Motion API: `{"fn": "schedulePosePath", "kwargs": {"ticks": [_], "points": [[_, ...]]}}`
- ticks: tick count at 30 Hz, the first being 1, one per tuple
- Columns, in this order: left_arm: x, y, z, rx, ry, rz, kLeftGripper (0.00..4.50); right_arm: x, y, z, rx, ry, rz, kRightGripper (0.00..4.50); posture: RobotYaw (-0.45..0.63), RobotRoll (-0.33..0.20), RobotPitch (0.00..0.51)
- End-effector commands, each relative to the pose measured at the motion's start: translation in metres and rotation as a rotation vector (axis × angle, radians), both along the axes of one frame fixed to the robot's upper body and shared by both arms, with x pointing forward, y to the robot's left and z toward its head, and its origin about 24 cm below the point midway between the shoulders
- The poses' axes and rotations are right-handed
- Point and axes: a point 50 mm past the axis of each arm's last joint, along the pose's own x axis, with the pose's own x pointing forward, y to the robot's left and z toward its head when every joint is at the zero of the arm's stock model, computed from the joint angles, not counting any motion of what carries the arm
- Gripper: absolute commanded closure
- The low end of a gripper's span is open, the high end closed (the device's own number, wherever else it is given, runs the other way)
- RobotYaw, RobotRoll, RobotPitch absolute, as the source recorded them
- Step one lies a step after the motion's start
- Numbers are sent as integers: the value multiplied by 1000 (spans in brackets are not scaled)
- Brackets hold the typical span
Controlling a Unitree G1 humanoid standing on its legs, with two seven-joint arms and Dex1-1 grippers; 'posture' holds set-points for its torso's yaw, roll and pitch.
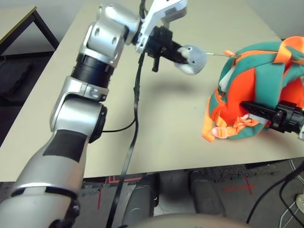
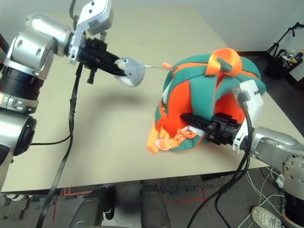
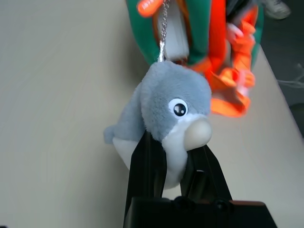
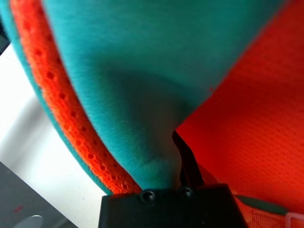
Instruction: Put the pencil case into the backpack and zip it.
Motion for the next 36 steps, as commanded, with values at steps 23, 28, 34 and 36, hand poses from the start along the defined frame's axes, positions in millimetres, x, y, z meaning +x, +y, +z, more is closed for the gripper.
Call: {"fn": "schedulePosePath", "kwargs": {"ticks": [23, 28, 34, 36], "points": [[-22, -21, -192, 228, 290, 210, 4219, 2, -1, -12, 11, 15, -36, 4394, -17, 0, 135], [-31, -24, -226, 261, 361, 221, 4240, 3, -1, -13, 17, 10, -39, 4394, -20, 0, 136], [-31, -25, -235, 201, 394, 269, 4242, 4, -1, -14, 16, 10, -38, 4394, -16, 0, 134], [-29, -31, -222, 102, 419, 294, 4242, 4, -1, -12, 5, 15, -32, 4394, -14, 0, 133]]}}
